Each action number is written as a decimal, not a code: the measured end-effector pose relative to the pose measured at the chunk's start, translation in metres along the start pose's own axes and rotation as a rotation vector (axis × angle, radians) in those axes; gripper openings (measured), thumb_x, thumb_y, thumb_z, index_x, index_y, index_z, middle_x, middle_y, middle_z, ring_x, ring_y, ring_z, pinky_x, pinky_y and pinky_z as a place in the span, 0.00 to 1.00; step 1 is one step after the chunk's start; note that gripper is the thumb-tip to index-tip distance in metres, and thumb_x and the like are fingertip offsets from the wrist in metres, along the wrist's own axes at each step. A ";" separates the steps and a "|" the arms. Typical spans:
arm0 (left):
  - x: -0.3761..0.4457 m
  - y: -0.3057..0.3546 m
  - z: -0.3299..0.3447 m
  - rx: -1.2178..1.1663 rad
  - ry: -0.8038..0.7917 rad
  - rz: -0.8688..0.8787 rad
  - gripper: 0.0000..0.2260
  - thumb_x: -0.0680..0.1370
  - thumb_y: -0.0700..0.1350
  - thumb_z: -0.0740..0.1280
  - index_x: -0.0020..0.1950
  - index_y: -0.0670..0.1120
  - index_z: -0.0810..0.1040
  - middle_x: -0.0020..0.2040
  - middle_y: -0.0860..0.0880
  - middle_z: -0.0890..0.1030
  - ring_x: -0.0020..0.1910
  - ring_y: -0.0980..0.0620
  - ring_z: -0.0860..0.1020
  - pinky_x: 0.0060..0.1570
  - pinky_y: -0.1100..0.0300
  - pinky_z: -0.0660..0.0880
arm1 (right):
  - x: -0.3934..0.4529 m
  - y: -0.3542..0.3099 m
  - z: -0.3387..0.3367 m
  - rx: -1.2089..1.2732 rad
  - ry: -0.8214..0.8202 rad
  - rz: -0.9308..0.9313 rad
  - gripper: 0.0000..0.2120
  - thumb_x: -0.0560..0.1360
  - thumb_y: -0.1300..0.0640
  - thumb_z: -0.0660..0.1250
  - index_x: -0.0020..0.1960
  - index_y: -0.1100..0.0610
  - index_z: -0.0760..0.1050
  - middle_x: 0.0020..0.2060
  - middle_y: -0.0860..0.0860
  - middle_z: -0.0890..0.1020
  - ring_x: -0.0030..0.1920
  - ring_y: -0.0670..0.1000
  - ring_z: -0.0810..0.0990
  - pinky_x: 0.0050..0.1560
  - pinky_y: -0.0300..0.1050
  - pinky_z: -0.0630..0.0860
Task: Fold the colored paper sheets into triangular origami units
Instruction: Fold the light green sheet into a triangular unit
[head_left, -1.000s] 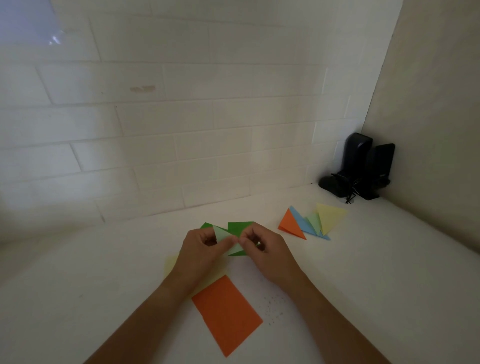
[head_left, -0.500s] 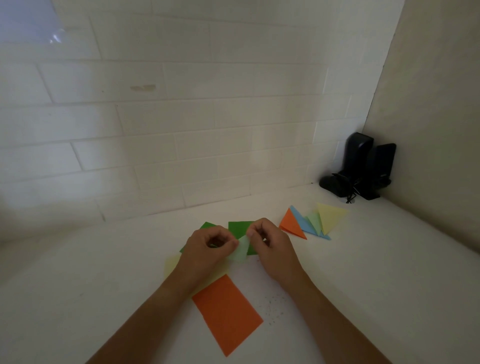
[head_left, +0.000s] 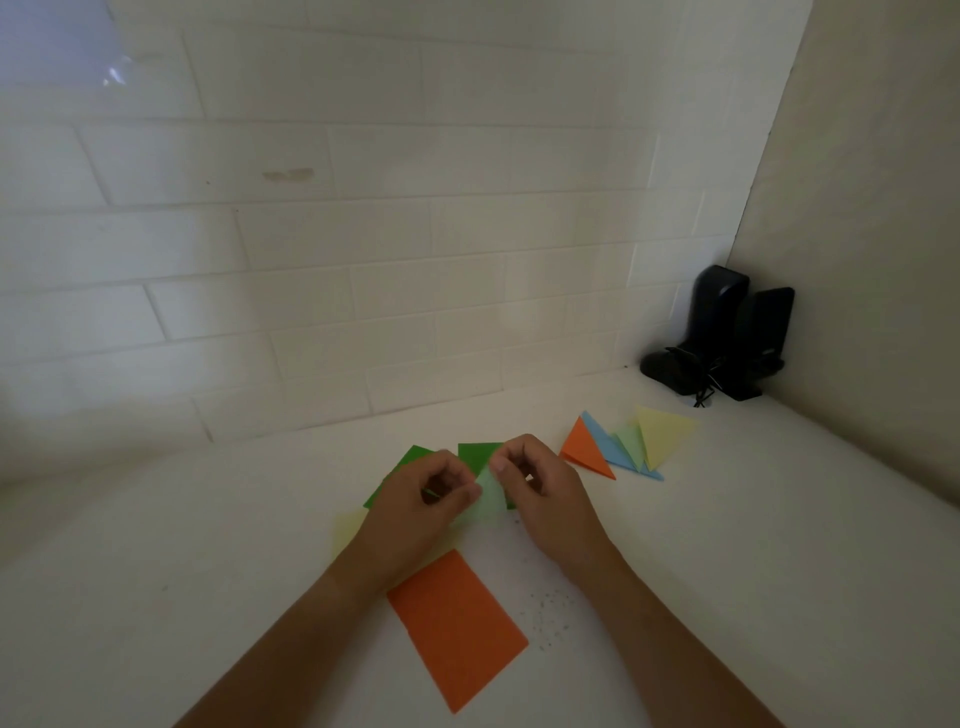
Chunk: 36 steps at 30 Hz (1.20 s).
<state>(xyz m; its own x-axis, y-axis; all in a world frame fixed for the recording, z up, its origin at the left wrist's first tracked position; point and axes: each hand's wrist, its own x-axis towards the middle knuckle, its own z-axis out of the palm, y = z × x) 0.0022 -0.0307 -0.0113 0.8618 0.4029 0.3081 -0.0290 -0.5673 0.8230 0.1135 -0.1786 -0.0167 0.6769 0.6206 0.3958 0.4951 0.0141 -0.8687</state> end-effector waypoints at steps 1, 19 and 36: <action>0.001 -0.001 -0.002 -0.011 0.029 -0.013 0.05 0.78 0.44 0.74 0.43 0.51 0.81 0.39 0.53 0.81 0.40 0.56 0.78 0.42 0.66 0.72 | 0.000 0.000 0.000 0.004 -0.007 0.003 0.06 0.82 0.60 0.66 0.47 0.54 0.76 0.37 0.41 0.77 0.38 0.41 0.74 0.39 0.35 0.70; -0.001 0.010 -0.005 -0.187 0.016 -0.033 0.03 0.79 0.35 0.71 0.46 0.38 0.78 0.42 0.37 0.81 0.39 0.46 0.86 0.47 0.49 0.83 | -0.001 -0.001 0.002 -0.070 -0.078 -0.070 0.09 0.80 0.64 0.67 0.44 0.53 0.75 0.37 0.44 0.78 0.39 0.43 0.75 0.40 0.34 0.71; 0.002 0.010 -0.005 -0.228 0.108 -0.050 0.06 0.79 0.37 0.73 0.42 0.42 0.84 0.34 0.43 0.84 0.34 0.50 0.83 0.36 0.67 0.76 | 0.002 0.006 0.002 -0.081 0.019 -0.035 0.08 0.81 0.59 0.68 0.43 0.53 0.75 0.36 0.48 0.78 0.38 0.48 0.76 0.37 0.36 0.71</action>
<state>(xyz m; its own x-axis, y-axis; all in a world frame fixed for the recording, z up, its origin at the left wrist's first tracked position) 0.0005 -0.0321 0.0003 0.8063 0.5079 0.3033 -0.1115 -0.3730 0.9211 0.1167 -0.1762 -0.0215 0.6679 0.6062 0.4318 0.5605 -0.0280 -0.8277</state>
